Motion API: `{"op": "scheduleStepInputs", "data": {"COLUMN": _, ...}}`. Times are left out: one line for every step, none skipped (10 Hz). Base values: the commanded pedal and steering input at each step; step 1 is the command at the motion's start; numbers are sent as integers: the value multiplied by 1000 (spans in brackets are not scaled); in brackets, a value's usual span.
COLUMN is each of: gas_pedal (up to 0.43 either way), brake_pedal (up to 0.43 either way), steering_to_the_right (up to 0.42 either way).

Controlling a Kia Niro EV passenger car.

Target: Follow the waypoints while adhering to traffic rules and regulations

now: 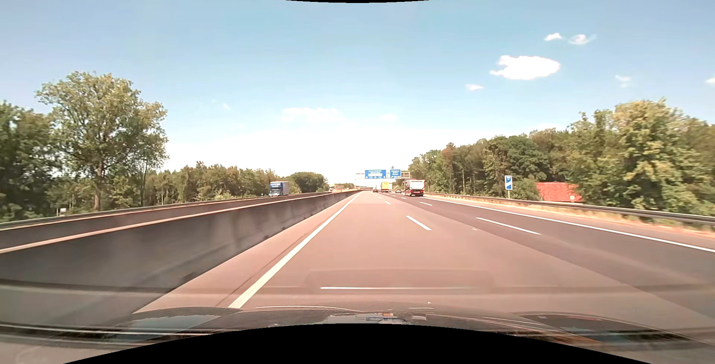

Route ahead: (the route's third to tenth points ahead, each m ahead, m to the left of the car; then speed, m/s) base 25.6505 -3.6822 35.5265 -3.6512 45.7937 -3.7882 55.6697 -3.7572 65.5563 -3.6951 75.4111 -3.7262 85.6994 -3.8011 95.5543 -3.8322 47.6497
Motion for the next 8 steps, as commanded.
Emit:
{"op": "scheduleStepInputs", "data": {"gas_pedal": 642, "brake_pedal": 0, "steering_to_the_right": -1}}
{"op": "scheduleStepInputs", "data": {"gas_pedal": 642, "brake_pedal": 0, "steering_to_the_right": -1}}
{"op": "scheduleStepInputs", "data": {"gas_pedal": 642, "brake_pedal": 0, "steering_to_the_right": -1}}
{"op": "scheduleStepInputs", "data": {"gas_pedal": 642, "brake_pedal": 0, "steering_to_the_right": -1}}
{"op": "scheduleStepInputs", "data": {"gas_pedal": 642, "brake_pedal": 0, "steering_to_the_right": -1}}
{"op": "scheduleStepInputs", "data": {"gas_pedal": 642, "brake_pedal": 0, "steering_to_the_right": -1}}
{"op": "scheduleStepInputs", "data": {"gas_pedal": 642, "brake_pedal": 0, "steering_to_the_right": -1}}
{"op": "scheduleStepInputs", "data": {"gas_pedal": 642, "brake_pedal": 0, "steering_to_the_right": -1}}
